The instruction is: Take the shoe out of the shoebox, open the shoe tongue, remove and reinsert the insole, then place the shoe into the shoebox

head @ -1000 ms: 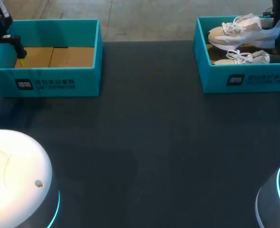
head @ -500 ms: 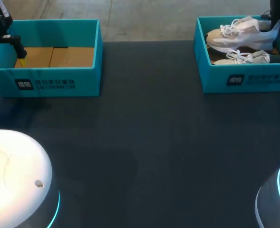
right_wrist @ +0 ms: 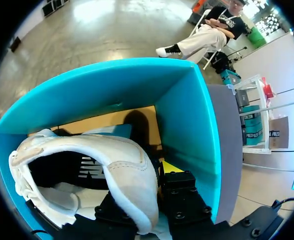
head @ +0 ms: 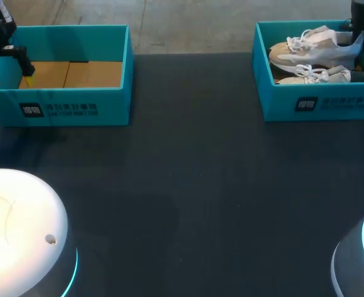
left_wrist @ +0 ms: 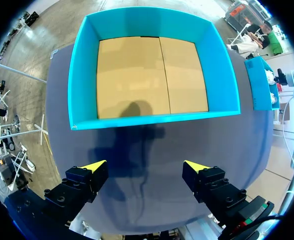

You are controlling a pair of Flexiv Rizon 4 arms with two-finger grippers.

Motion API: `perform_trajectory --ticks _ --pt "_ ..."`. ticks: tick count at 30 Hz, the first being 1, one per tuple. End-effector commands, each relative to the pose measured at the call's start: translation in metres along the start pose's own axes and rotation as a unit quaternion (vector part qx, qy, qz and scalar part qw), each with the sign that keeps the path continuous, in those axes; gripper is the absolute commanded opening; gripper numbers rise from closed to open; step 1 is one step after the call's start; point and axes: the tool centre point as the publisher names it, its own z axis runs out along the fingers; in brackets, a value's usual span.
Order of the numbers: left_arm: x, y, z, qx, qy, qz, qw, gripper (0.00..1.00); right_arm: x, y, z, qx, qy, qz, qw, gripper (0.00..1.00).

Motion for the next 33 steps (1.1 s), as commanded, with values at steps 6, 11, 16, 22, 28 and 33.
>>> perform_trajectory --ticks 6,11,16,22,28,33 --pt "0.0 0.0 -0.001 -0.001 -0.001 0.0 1.0 1.0 0.003 0.003 0.011 0.007 0.003 -0.001 1.0 0.0" --pt "0.0 0.0 -0.001 -0.001 -0.001 0.0 1.0 1.0 0.004 0.004 0.016 0.011 0.002 -0.001 1.0 0.0" --pt "0.0 0.0 -0.001 -0.001 -0.001 0.0 1.0 1.0 0.004 0.005 0.02 0.014 0.003 0.001 1.0 0.0" --pt "0.0 0.0 -0.001 -0.001 -0.001 0.0 1.0 1.0 0.007 0.006 0.026 0.021 0.008 -0.002 1.0 0.0" --pt "0.0 0.0 -0.001 -0.001 -0.001 0.0 1.0 1.0 0.007 0.007 0.031 0.025 0.016 -0.003 1.0 0.0" --pt "0.0 0.0 -0.001 -0.001 -0.001 0.0 1.0 1.0 0.007 0.006 0.035 0.027 0.02 -0.005 0.999 0.0"
